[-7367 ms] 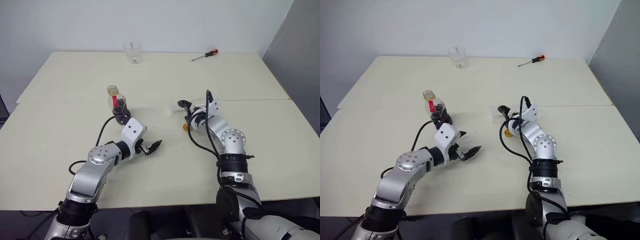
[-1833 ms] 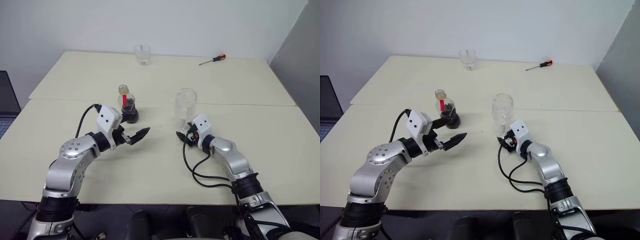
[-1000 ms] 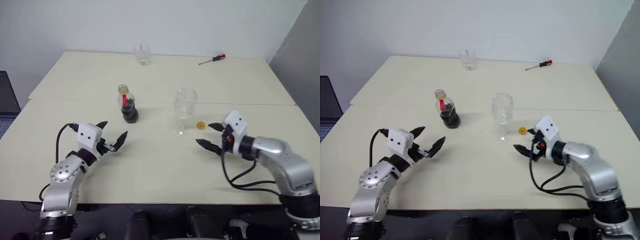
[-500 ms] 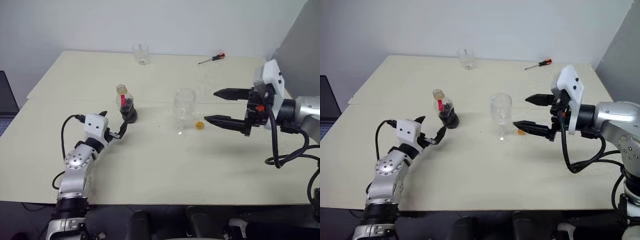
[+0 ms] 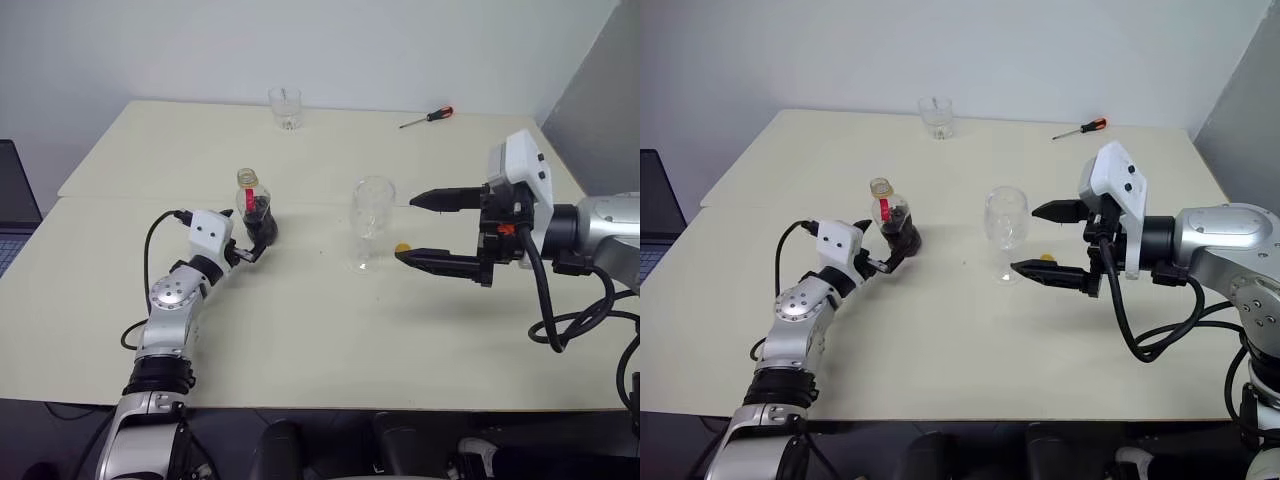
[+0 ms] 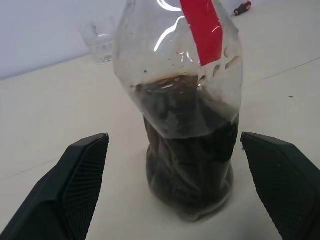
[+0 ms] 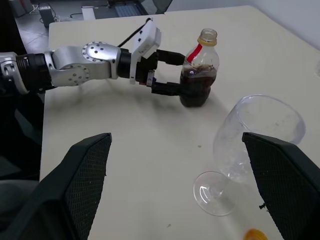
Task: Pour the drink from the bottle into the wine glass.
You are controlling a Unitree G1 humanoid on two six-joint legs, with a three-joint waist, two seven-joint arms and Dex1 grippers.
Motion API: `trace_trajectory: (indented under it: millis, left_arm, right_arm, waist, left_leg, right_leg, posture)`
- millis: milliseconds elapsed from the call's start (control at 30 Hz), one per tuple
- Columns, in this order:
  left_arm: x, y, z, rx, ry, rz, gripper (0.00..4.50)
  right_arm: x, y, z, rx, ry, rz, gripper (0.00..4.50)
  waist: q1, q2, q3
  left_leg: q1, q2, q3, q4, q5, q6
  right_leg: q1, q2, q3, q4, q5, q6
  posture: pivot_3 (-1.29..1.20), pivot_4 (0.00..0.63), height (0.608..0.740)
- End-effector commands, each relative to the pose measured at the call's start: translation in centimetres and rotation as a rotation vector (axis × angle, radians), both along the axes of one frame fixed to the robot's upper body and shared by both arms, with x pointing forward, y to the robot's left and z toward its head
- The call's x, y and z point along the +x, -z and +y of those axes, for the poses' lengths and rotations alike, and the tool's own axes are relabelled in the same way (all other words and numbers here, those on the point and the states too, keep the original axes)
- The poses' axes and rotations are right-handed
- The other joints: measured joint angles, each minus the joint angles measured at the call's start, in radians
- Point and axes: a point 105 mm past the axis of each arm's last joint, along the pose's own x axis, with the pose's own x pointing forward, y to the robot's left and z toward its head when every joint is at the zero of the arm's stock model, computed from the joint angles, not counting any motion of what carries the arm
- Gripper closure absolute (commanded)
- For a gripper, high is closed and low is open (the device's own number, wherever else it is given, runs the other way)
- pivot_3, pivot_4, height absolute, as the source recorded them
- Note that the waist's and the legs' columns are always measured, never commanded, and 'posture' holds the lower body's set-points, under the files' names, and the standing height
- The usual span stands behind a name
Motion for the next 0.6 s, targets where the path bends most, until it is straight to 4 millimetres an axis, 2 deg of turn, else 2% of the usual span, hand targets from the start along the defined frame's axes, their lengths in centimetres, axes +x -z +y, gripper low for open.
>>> trace_trajectory:
  millis: [33, 233, 467, 600]
  left_arm:
    - [0.6, -0.9, -1.0, 0.042, 0.043, -0.033, 0.00]
    - [2.0, -1.8, -1.0, 0.031, 0.025, -0.060, 0.00]
    - [3.1, -2.2, -2.6, -0.011, 0.059, -0.071, 0.00]
    - [2.9, -2.5, -3.5, -0.037, 0.073, -0.085, 1.25]
  right_arm:
    - [-0.5, -0.9, 0.3, -0.006, -0.020, -0.053, 0.03]
    - [-0.4, -0.9, 0.4, -0.016, -0.019, -0.060, 0.03]
    - [-0.2, -0.7, 0.2, -0.032, 0.006, -0.065, 0.03]
    - [-0.2, -0.7, 0.0, -0.035, 0.019, -0.072, 0.00]
  waist:
    - [0.000, 0.000, 0.000]
    - [0.000, 0.000, 0.000]
    - [0.001, 0.000, 0.000]
    - [0.000, 0.000, 0.000]
  left_leg:
    - [0.000, 0.000, 0.000, 0.000, 0.000, 0.000]
    - [0.000, 0.000, 0.000, 0.000, 0.000, 0.000]
    - [-0.001, 0.000, 0.000, 0.000, 0.000, 0.000]
    - [-0.001, 0.000, 0.000, 0.000, 0.000, 0.000]
  right_leg:
    - [0.000, 0.000, 0.000, 0.000, 0.000, 0.000]
    - [0.000, 0.000, 0.000, 0.000, 0.000, 0.000]
    - [0.000, 0.000, -0.001, 0.000, 0.000, 0.000]
    - [0.000, 0.000, -0.001, 0.000, 0.000, 0.000]
  posture:
    - [0.00, 0.150, 0.740]
    - [0.00, 0.150, 0.740]
    - [0.00, 0.150, 0.740]
    - [0.00, 0.150, 0.740]
